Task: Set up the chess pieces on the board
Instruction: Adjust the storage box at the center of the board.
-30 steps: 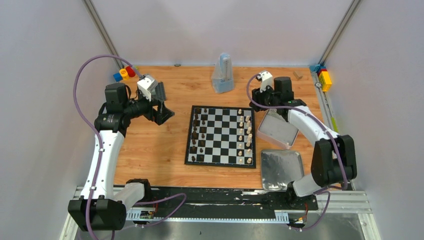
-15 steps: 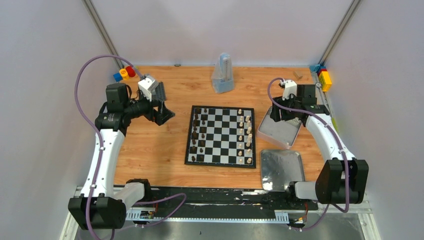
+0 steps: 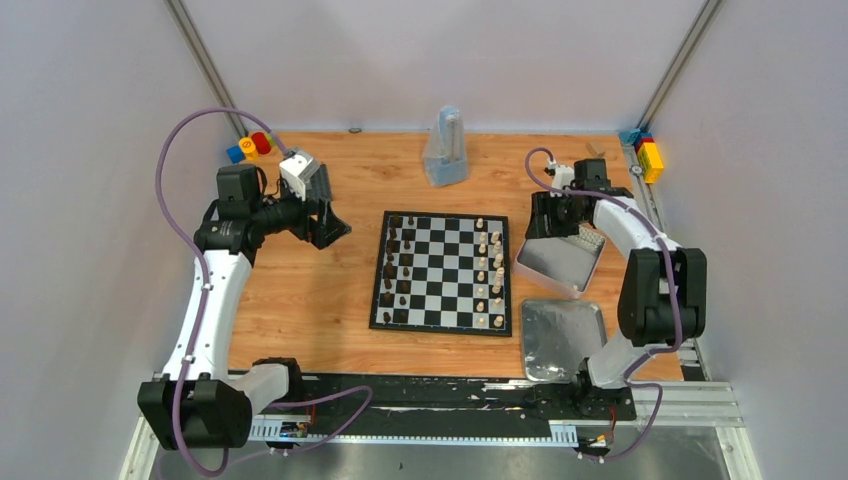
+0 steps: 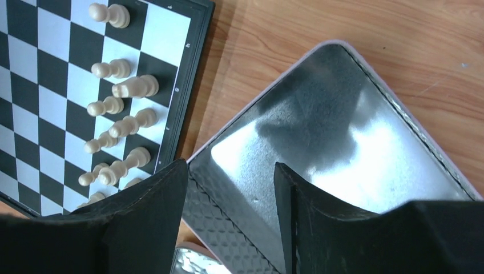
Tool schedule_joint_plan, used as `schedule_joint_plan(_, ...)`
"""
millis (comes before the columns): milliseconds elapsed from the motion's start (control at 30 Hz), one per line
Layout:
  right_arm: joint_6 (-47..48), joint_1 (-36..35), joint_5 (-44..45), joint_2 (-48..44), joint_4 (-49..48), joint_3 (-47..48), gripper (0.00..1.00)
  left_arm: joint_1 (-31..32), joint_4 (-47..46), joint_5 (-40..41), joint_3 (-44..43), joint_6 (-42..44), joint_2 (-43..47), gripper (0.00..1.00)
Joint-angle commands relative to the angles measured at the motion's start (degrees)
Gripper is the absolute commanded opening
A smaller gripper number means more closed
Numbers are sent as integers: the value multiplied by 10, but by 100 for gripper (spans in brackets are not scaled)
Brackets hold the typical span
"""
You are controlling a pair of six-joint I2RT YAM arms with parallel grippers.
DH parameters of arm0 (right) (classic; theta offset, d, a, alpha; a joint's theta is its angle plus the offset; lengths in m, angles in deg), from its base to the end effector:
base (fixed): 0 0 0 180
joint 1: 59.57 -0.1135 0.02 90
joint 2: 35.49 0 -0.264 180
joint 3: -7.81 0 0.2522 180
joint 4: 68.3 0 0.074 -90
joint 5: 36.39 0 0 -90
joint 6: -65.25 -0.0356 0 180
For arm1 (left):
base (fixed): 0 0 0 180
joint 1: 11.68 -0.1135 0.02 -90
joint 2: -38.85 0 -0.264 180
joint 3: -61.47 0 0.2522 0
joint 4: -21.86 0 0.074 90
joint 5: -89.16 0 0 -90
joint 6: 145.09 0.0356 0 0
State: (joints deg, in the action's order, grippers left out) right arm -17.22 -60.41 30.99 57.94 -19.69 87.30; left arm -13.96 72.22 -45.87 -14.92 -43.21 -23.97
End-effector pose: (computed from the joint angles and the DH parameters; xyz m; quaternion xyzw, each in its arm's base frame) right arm 0.3296 0.0185 0.2214 -0.1159 0.9466 0.1766 0.2434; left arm 0.2248 -0.0163 0.3481 0.2400 0.8087 -0.2888 0.4527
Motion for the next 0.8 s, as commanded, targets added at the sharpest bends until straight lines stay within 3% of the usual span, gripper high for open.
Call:
schedule_joint_plan(0, -23, -4, -9, 37, -21, 45, 58, -3, -17, -13, -13, -1, -3, 100)
schedule_joint_plan(267, -20, -17, 5, 101, -25, 72, 51, -3, -18, -11, -14, -2, -12, 100)
schedule_joint_plan(533, 22, -22, 30, 118, 16, 97, 25, -3, -19, -12, -16, 0, -14, 100)
schedule_joint_plan(767, 95, -22, 48, 89, 71, 96, 14, -3, -13, -13, -18, 10, -14, 100)
